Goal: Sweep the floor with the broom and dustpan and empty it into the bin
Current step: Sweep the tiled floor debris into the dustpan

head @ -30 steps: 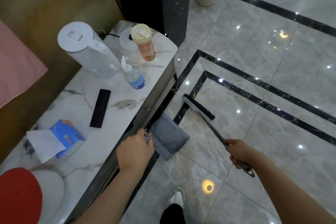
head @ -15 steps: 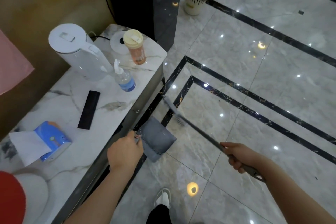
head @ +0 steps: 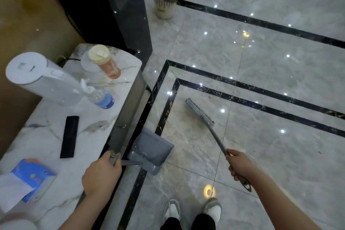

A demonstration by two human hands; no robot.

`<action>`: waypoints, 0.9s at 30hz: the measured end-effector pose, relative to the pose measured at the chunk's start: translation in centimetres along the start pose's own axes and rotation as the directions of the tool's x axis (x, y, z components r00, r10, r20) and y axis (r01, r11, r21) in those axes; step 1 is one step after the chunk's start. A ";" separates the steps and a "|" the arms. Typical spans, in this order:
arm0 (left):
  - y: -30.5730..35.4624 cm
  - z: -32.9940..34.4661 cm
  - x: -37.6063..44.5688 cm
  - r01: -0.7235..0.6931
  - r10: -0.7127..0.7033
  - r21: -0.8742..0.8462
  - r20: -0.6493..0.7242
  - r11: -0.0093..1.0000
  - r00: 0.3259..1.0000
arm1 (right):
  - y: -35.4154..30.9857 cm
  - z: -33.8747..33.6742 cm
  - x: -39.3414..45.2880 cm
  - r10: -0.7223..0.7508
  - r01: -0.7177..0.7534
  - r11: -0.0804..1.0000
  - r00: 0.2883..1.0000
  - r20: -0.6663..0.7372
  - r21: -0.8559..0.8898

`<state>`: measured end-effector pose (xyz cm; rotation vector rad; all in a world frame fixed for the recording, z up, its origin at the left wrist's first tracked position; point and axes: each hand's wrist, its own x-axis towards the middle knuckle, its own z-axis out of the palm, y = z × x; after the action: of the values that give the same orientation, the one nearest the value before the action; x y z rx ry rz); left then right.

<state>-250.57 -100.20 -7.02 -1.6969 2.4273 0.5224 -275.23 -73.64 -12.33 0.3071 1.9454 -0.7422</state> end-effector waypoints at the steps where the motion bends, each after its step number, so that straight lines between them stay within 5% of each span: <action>1: 0.5 0.0 0.0 0.006 -0.007 0.011 0.014 1.000 1.000 | 0.9 -0.7 0.0 0.011 -0.010 0.999 1.000 -0.010 0.032; 10: 5.0 -0.8 -0.2 0.120 -0.121 0.017 0.114 0.993 0.986 | 3.3 -7.4 2.2 0.080 -0.053 0.941 0.995 -0.068 0.335; 13: 7.9 -1.7 1.4 0.020 -0.023 0.022 0.136 1.000 0.990 | 2.7 -10.7 2.9 0.069 -0.036 0.920 0.995 -0.070 0.389; 27: 25.9 -0.3 7.6 -0.178 0.164 0.096 0.143 0.979 0.976 | -3.8 -20.9 8.7 0.103 -0.068 0.952 0.990 -0.101 0.299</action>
<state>-277.30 -99.10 -3.79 -1.3730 2.4685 0.4979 -296.30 -64.60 -11.78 0.6258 1.9135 -0.9777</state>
